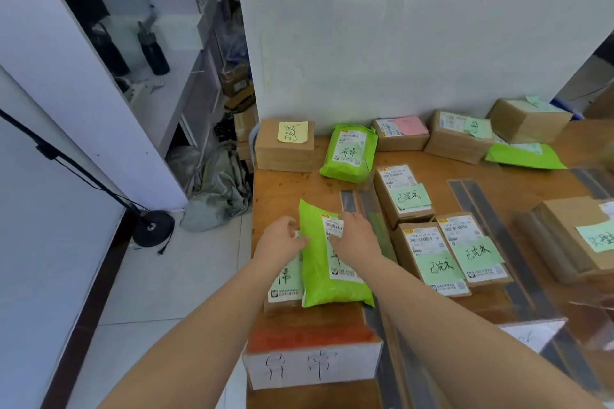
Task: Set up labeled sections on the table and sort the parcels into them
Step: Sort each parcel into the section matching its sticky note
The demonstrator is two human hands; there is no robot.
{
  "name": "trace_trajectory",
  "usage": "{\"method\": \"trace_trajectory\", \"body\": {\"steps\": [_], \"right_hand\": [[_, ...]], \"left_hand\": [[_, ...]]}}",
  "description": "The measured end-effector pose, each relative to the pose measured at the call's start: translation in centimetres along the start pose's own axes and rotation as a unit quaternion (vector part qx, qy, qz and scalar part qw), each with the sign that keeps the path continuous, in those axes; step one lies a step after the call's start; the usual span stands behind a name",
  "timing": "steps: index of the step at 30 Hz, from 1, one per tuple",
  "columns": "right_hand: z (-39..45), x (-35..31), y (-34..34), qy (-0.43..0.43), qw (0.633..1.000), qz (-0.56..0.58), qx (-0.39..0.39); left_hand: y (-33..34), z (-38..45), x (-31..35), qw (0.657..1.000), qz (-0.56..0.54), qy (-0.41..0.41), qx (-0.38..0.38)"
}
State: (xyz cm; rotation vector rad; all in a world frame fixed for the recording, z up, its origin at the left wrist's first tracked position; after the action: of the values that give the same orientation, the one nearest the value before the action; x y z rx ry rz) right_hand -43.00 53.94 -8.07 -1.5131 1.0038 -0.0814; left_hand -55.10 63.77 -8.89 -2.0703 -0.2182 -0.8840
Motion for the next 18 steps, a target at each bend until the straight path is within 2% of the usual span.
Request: {"method": "trace_trajectory", "body": {"steps": [7, 11, 15, 18], "right_hand": [[9.9, -3.9, -4.3, -0.082, 0.994, 0.069, 0.019], [17.0, -5.6, -5.3, -0.093, 0.990, 0.097, 0.029], [23.6, -6.3, -4.5, -0.122, 0.991, 0.051, 0.013], [27.2, -6.2, -3.5, -0.130, 0.992, -0.010, -0.001]], "left_hand": [[-5.7, 7.4, 4.3, 0.996, -0.002, -0.008, 0.084], [-6.9, 12.3, 5.2, 0.989, -0.063, -0.020, 0.131], [-7.1, 17.0, 4.9, 0.974, -0.119, -0.090, 0.171], [-5.9, 19.1, 3.7, 0.959, -0.183, -0.144, 0.164]]}}
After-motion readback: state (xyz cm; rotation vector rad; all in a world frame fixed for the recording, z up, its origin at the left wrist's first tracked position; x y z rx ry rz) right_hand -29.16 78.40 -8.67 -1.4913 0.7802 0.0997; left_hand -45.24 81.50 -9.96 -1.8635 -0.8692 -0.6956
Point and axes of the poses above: each hand's wrist, its own z-axis towards the middle knuckle, its own y-axis out of the palm, x = y × z, the point moved 2 cm from there along z, towards the middle knuckle, and after that the axes turned 3 degrees about -y, right-handed, at the moved point
